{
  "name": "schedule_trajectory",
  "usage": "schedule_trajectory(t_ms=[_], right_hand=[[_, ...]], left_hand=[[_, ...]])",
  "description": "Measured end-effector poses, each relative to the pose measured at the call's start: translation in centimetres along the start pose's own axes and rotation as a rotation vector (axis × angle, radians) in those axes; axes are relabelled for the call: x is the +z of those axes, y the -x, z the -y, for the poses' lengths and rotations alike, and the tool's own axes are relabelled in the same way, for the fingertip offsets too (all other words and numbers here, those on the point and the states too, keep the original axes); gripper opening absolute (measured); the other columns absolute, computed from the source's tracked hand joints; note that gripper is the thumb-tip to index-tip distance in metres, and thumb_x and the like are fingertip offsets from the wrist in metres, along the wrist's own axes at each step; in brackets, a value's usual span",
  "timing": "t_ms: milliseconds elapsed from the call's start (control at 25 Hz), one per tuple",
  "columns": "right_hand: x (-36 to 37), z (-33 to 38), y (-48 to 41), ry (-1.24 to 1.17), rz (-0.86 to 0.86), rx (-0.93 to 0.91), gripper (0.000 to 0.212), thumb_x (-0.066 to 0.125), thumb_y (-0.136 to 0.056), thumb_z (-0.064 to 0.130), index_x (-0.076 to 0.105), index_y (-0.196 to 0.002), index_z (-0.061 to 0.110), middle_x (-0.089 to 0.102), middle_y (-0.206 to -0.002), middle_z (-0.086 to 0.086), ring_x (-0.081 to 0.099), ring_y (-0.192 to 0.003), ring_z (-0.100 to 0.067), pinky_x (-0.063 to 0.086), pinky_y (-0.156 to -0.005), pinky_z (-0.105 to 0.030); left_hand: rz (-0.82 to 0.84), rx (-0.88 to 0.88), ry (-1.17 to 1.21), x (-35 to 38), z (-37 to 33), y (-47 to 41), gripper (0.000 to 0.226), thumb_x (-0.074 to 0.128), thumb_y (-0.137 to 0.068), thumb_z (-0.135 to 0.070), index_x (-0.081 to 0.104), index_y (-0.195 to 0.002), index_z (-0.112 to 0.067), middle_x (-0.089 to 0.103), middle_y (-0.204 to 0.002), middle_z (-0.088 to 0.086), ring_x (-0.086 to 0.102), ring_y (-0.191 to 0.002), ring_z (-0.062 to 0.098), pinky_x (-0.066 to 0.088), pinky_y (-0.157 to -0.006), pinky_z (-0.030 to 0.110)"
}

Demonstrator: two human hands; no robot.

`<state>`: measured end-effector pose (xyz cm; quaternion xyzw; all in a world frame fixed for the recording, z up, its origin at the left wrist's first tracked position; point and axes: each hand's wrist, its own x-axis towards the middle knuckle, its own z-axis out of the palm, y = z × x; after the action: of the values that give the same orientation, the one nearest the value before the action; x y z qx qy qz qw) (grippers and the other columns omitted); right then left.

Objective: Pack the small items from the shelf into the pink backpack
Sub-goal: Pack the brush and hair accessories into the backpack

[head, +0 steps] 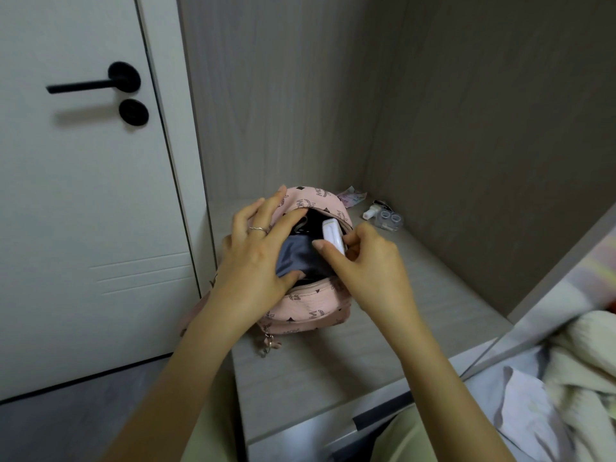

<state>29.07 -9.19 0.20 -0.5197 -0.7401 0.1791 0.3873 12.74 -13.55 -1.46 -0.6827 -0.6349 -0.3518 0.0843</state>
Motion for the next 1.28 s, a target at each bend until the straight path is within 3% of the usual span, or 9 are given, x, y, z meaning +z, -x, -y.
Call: schedule_trajectory(t_ms=[200, 320, 440, 600, 680, 880, 1080, 1200, 1280], right_hand=[[0.4, 0.2, 0.2, 0.210, -0.105, -0.074, 0.033, 0.065, -0.074, 0.041, 0.044, -0.069, 0.016, 0.046, -0.056, 0.005, 0.044, -0.059, -0.024, 0.024, -0.051, -0.031], [0.0, -0.4, 0.5, 0.111, -0.221, -0.096, 0.034, 0.067, -0.076, 0.031, 0.040, -0.065, 0.015, 0.050, -0.051, -0.002, 0.051, -0.049, -0.030, 0.034, -0.045, -0.034], [-0.4, -0.9, 0.7, 0.100, -0.279, -0.350, 0.029, 0.073, -0.075, 0.019, 0.046, -0.069, 0.010, 0.054, -0.057, -0.004, 0.049, -0.047, -0.026, 0.037, -0.044, -0.034], [-0.7, -1.1, -0.2, 0.249, -0.113, -0.607, 0.014, 0.069, -0.080, 0.017, 0.059, -0.089, 0.011, 0.059, -0.085, 0.000, 0.057, -0.067, -0.020, 0.043, -0.051, -0.031], [-0.3, -1.0, -0.6, 0.281, -0.091, -0.609, 0.015, 0.069, -0.080, 0.015, 0.063, -0.093, 0.012, 0.063, -0.091, 0.000, 0.062, -0.075, -0.023, 0.046, -0.050, -0.031], [0.5, -1.2, -0.1, 0.320, -0.273, -0.498, 0.024, 0.073, -0.078, 0.014, 0.069, -0.102, 0.013, 0.072, -0.087, -0.004, 0.066, -0.060, -0.031, 0.050, -0.044, -0.033], [0.7, -0.4, -0.9, 0.361, -0.172, -0.500, 0.019, 0.064, -0.086, 0.021, 0.068, -0.103, 0.012, 0.071, -0.077, -0.010, 0.062, -0.057, -0.039, 0.045, -0.047, -0.036], [0.9, 0.4, -1.3, 0.373, -0.159, -0.487, 0.016, 0.064, -0.087, 0.026, 0.069, -0.098, 0.015, 0.068, -0.067, -0.011, 0.061, -0.058, -0.039, 0.043, -0.048, -0.035], [1.2, 0.7, -1.5, 0.438, -0.112, -0.448, 0.016, 0.058, -0.091, 0.030, 0.068, -0.098, 0.019, 0.069, -0.072, -0.010, 0.063, -0.067, -0.037, 0.041, -0.053, -0.034]], left_hand=[[0.000, -0.001, 0.022, 0.1, 0.3, -0.1, 0.095, 0.083, -0.062, -0.020, 0.033, -0.142, -0.030, 0.017, -0.156, -0.008, 0.020, -0.134, 0.026, 0.038, -0.100, 0.053], [0.027, 0.015, 0.082, 0.0, 0.3, -0.3, 0.093, 0.081, -0.063, -0.015, 0.034, -0.142, -0.030, 0.015, -0.156, -0.011, 0.015, -0.138, 0.026, 0.032, -0.105, 0.053], [0.045, 0.061, 0.129, -0.5, 0.6, -0.4, 0.092, 0.079, -0.064, -0.008, 0.036, -0.141, -0.032, 0.012, -0.152, -0.018, 0.014, -0.138, 0.025, 0.027, -0.109, 0.047], [0.072, 0.086, 0.159, -1.3, 1.4, -0.7, 0.089, 0.080, -0.064, -0.006, 0.039, -0.139, -0.031, 0.015, -0.153, -0.017, 0.017, -0.135, 0.018, 0.018, -0.110, 0.031], [0.078, 0.077, 0.160, -1.5, 1.6, -0.8, 0.088, 0.080, -0.065, -0.006, 0.039, -0.139, -0.031, 0.014, -0.153, -0.016, 0.018, -0.136, 0.019, 0.017, -0.110, 0.030], [0.068, 0.046, 0.217, -1.7, 2.5, -0.9, 0.081, 0.078, -0.069, -0.002, 0.043, -0.133, -0.037, 0.012, -0.151, -0.015, 0.018, -0.141, 0.018, 0.017, -0.113, 0.030], [0.076, -0.045, 0.353, -1.7, 3.2, -0.6, 0.080, 0.068, -0.076, 0.007, 0.041, -0.128, -0.046, 0.017, -0.155, -0.009, 0.020, -0.141, 0.004, 0.014, -0.108, 0.007], [0.036, -0.084, 0.439, -2.0, 2.9, -0.5, 0.078, 0.057, -0.078, 0.015, 0.046, -0.126, -0.046, 0.030, -0.151, -0.009, 0.028, -0.135, -0.001, 0.026, -0.111, 0.018], [0.009, -0.084, 0.443, -2.0, 2.7, -0.5, 0.076, 0.054, -0.077, 0.018, 0.049, -0.125, -0.041, 0.035, -0.147, -0.006, 0.032, -0.133, 0.001, 0.028, -0.110, 0.016]])
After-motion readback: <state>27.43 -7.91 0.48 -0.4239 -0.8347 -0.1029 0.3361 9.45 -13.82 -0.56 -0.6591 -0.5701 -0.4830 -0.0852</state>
